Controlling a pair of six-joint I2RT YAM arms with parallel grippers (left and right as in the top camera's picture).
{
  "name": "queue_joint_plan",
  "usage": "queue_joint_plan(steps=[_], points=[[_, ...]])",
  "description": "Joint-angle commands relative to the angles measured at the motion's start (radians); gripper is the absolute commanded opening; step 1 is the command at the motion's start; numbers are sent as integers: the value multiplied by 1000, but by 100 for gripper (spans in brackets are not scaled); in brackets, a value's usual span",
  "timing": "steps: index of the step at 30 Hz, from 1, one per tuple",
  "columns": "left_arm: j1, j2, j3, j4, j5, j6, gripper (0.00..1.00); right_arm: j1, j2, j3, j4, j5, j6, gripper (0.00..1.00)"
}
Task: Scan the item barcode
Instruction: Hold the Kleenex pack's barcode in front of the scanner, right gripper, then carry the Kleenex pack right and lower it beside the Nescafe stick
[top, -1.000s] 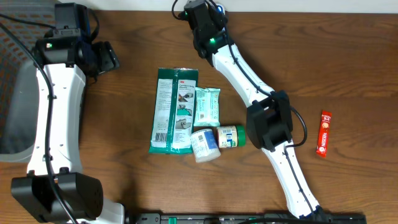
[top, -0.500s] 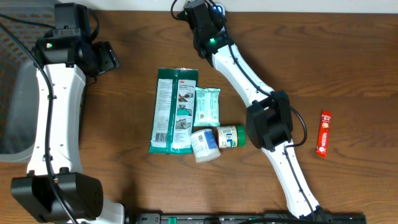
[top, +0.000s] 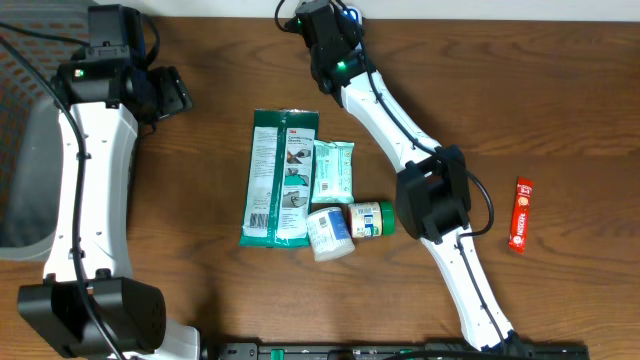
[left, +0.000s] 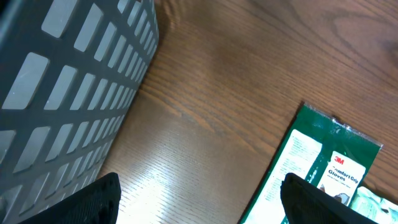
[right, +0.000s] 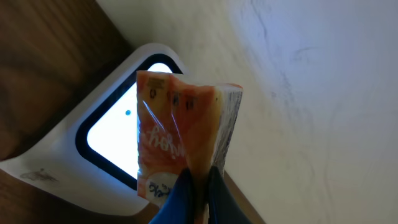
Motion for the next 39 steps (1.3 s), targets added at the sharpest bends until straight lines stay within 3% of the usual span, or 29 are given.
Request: queue_joint_plan(steps=[1,5,10,19,26,32,39], points=[[6,-16,4,-2,-16,6,82,5,-31,19,-9,73,57,1],[6,-16,4,-2,-16,6,82,3,-126,19,-119,11,199,1],[6,-16,4,-2,-16,6,82,-26,-292,19,-360,-210,393,1],[6,-16,4,-2,-16,6,82,-148,-561,19,-834,-547,505,1],[6,-16,4,-2,-16,6,82,-281,-634,19,-1252,-575,622,1],[6,-16,4,-2,-16,6,82,-382,-642,-155,-1261,-539,731,1],[6,-16,4,-2,-16,6,82,-527,-642,-522,-1199,-529,790,1]])
